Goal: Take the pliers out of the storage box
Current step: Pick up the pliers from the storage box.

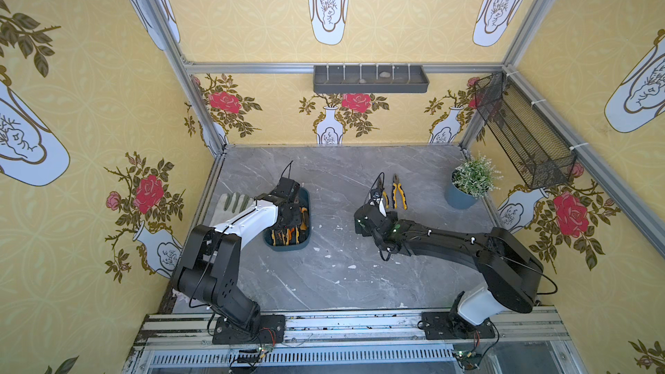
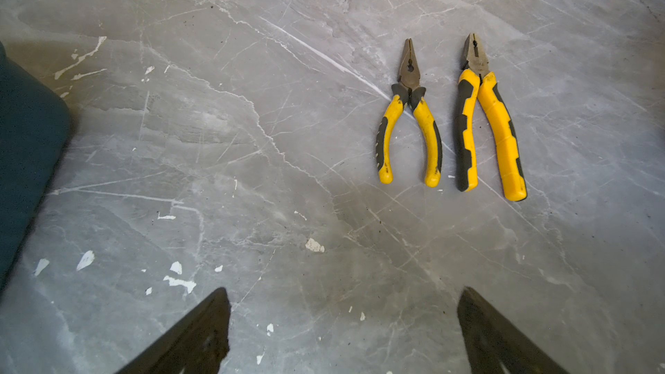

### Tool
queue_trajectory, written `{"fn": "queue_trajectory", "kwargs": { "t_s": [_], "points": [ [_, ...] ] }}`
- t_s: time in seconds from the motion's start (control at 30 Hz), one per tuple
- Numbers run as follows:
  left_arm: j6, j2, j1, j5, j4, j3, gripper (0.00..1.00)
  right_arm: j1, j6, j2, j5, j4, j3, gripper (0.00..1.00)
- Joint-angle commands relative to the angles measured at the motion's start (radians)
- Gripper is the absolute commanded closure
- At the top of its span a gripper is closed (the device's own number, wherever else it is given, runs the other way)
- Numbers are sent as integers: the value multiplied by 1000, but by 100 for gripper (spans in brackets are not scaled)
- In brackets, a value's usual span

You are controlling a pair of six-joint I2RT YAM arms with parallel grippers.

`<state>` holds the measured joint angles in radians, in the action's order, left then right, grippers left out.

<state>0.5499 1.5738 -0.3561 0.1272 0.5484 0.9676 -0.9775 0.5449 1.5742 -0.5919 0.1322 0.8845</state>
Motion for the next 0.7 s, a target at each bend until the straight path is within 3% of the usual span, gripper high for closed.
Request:
{"fn": "queue_trajectory", "kwargs": {
  "t_s": [0.0, 0.13, 0.23, 0.33, 0.47, 0.57, 0.67],
  "points": [
    [-16, -38, -2, 49, 34, -1, 100, -2, -1, 6, -14, -4, 9, 2],
    [-26, -143, -55, 125, 36, -30, 100, -5, 8, 7, -31, 8, 13, 2],
    [-31, -253, -163, 224, -6, -88, 100, -14, 16, 17, -62, 67, 56, 2],
    [-25, -356, -293, 384, -61, -165, 100, -56, 13, 66, -84, 254, 228, 6],
    [-29, -470, -426, 500, -133, -252, 100, -101, 117, 153, -95, 557, 496, 5],
    [-36, -564, -490, 522, -193, -313, 100, -119, 144, 167, -6, 634, 617, 0],
    [-40, -640, -535, 551, -223, -355, 100, -117, 155, 158, 153, 601, 673, 3]
  ]
}}
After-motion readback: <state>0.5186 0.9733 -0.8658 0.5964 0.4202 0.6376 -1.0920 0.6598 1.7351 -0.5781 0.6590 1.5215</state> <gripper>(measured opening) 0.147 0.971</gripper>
